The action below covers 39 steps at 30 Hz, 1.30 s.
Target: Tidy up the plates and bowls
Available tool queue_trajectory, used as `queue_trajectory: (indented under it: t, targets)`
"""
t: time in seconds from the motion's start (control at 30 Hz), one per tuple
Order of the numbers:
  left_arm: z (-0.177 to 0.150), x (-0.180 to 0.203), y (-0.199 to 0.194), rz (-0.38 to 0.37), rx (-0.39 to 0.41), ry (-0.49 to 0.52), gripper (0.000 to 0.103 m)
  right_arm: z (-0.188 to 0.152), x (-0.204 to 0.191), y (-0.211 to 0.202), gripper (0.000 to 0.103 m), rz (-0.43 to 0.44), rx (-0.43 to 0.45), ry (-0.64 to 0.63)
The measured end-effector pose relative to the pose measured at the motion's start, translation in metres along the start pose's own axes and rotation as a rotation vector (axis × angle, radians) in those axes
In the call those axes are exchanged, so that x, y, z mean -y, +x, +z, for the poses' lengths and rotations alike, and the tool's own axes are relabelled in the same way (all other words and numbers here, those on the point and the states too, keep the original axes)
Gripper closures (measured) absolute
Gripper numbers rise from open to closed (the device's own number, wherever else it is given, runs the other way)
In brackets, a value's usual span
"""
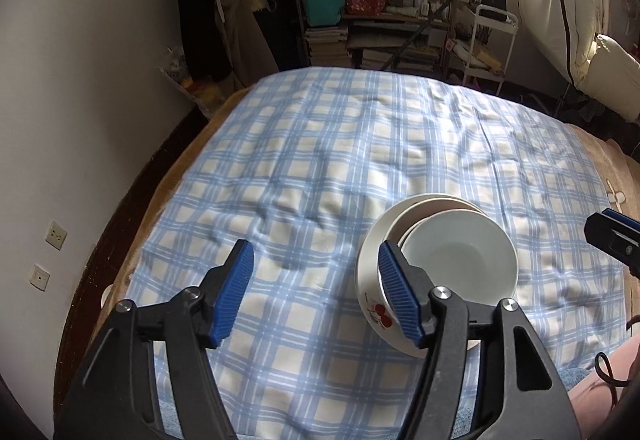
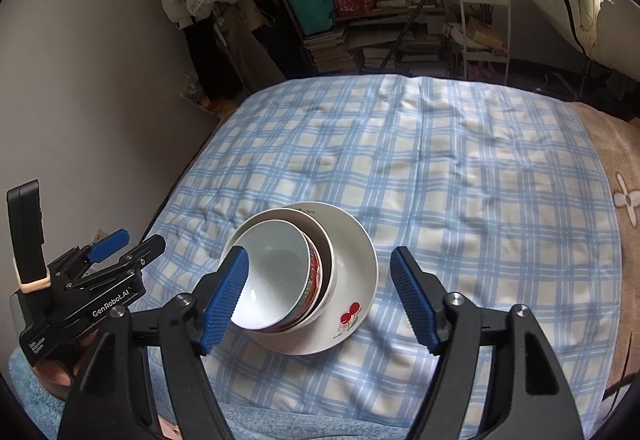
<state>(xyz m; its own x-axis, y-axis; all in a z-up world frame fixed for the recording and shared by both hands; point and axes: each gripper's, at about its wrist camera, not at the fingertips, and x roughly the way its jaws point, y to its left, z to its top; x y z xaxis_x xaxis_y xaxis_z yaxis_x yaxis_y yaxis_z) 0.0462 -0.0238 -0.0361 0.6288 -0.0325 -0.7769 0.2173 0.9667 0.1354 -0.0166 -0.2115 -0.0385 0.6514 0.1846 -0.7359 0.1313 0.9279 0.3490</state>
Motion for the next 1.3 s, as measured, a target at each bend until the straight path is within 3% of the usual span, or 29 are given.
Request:
queue_trajectory:
  t: [0.17,0.4,0.6,0.97,1.3]
  targets:
    - [-0.004,-0.007,-0.038,0.000,0.122,-0.024,0.012,-0.009,-0.007,-0.036,0.003,0.001,0.122,-0.052]
    - [-0.018,-0.021,-0.086,-0.005,0.292,-0.087,0.007,-0.024,-0.021,-0.075,0.000,-0.025,0.288,-0.140]
    - [-0.035,-0.015,-0.105,0.092,0.380,-0.033,0.006,-0.033,-0.036,-0.091,0.000,-0.085,0.395,-0.226]
    - [-0.049,-0.015,-0.106,0.115,0.389,-0.019,0.005,-0.040,-0.034,-0.082,0.000,-0.087,0.372,-0.225]
    - [-0.042,-0.018,-0.089,0.103,0.335,-0.026,0.005,-0.039,-0.032,-0.065,0.000,-0.103,0.321,-0.231]
